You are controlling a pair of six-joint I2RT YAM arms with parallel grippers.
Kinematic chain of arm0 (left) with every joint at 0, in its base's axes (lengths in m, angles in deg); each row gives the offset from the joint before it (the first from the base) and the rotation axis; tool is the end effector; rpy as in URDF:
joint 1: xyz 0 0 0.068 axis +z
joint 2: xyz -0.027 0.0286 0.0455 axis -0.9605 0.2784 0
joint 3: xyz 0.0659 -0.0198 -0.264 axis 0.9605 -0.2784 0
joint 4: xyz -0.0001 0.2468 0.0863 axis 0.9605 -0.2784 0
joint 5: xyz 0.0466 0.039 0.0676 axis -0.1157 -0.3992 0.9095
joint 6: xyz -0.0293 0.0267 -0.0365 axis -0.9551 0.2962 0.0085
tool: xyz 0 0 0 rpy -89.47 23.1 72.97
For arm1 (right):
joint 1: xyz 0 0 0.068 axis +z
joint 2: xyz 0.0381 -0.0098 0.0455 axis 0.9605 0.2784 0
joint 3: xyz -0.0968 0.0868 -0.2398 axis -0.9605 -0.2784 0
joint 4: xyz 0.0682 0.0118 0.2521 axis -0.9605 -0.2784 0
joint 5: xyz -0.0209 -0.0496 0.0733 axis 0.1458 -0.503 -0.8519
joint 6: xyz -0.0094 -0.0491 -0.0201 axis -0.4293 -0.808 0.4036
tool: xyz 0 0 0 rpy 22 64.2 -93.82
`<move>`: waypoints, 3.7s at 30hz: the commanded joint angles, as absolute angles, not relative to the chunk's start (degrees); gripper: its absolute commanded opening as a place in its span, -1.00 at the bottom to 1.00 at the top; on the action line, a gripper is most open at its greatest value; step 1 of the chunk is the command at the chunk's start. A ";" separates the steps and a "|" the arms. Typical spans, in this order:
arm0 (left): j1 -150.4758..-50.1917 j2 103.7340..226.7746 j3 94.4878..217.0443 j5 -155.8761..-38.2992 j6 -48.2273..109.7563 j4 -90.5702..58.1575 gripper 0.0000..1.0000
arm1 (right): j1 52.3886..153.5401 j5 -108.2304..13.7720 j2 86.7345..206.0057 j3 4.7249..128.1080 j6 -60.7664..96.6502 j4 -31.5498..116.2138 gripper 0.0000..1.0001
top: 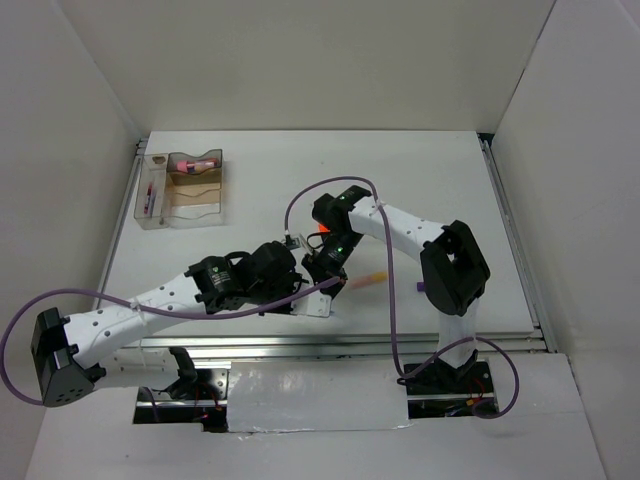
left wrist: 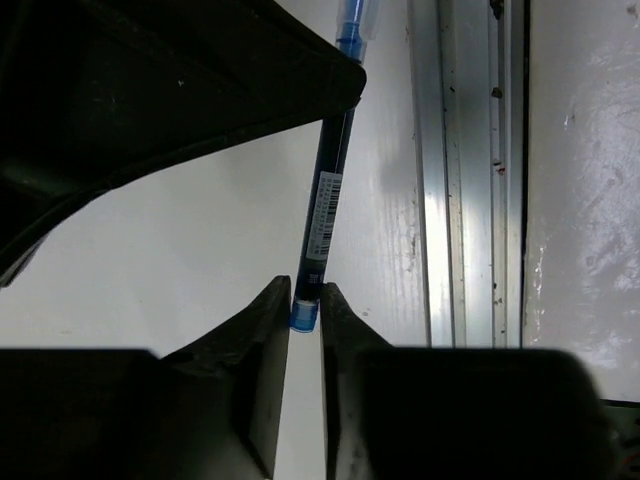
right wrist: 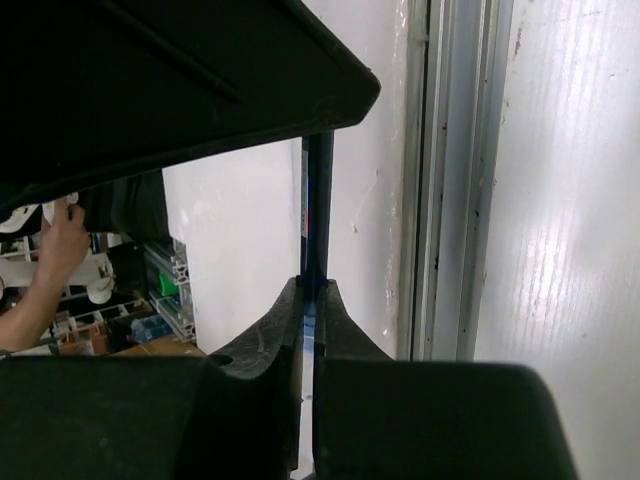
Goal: Sort the stationery into containers
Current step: Place the pen in the storage box, then pick up the pen from the center of the board.
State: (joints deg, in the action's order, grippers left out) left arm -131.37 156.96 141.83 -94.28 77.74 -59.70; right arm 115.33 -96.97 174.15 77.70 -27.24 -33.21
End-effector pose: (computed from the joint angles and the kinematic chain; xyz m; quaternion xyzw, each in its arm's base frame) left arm 0.1252 -0.2031 0.2941 0.6922 0.6354 -0.1090 0.3245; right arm 0.2363 0.2490 0.2351 0.5358 -0.6927 -0.4770 0.0748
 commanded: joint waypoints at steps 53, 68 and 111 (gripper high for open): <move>-41.93 205.51 191.00 -113.79 56.67 -59.44 -1.00 | 77.00 -96.72 166.10 76.12 -18.32 -31.60 1.00; -45.80 212.01 192.05 -110.53 54.83 -57.25 -0.92 | 77.44 -98.21 167.15 76.74 -19.72 -33.98 1.00; -62.57 171.95 162.62 -118.89 69.24 -56.98 0.54 | 87.27 -60.69 148.35 57.33 -15.05 -15.00 1.00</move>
